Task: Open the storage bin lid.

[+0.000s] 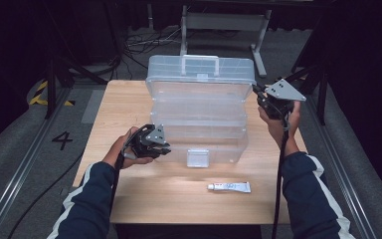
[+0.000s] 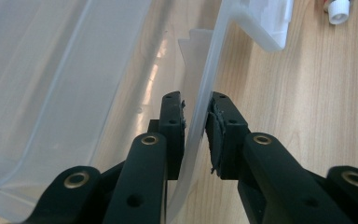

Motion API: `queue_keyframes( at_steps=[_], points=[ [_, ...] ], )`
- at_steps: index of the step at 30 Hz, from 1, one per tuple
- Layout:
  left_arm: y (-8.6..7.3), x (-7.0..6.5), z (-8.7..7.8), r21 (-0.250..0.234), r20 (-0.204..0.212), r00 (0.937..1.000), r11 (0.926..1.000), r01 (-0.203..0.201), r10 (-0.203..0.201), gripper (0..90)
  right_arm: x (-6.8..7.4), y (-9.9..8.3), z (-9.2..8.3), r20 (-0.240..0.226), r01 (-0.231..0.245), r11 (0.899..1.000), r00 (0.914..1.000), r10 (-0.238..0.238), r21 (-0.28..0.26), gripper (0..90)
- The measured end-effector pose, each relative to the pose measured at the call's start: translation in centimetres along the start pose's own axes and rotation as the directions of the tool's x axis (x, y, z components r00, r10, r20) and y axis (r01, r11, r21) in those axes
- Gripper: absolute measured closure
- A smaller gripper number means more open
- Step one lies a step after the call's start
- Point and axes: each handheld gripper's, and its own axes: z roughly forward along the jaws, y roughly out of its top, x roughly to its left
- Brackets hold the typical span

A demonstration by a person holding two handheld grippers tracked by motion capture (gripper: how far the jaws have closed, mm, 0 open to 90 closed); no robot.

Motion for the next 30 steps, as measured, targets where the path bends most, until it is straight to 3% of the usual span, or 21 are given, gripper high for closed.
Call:
queue_keyframes(
  at_steps=[13, 22, 30],
  points=[
    [0.7, 0.5, 0.0, 0.058, 0.038, 0.9986, 0.9975, -0.04, 0.038, 79.6, -0.5, 0.6, 0.7, -0.008, 0.003, 1.0, 1.0, -0.003, 0.019, 83.9],
    [0.4, 0.8, 0.1, 0.036, 0.065, 0.9969, 0.9982, -0.047, 0.045, 80.9, -0.9, 0.9, 1.5, 0.001, -0.036, 0.999, 0.9994, 0.036, 0.019, 84.3],
    [0.4, 0.7, 0.1, 0.04, 0.054, 0.9972, 0.9977, -0.054, 0.052, 81.0, -1.0, 1.0, 1.8, 0.006, -0.054, 0.998, 0.9985, 0.054, 0.018, 84.6]
  ],
)
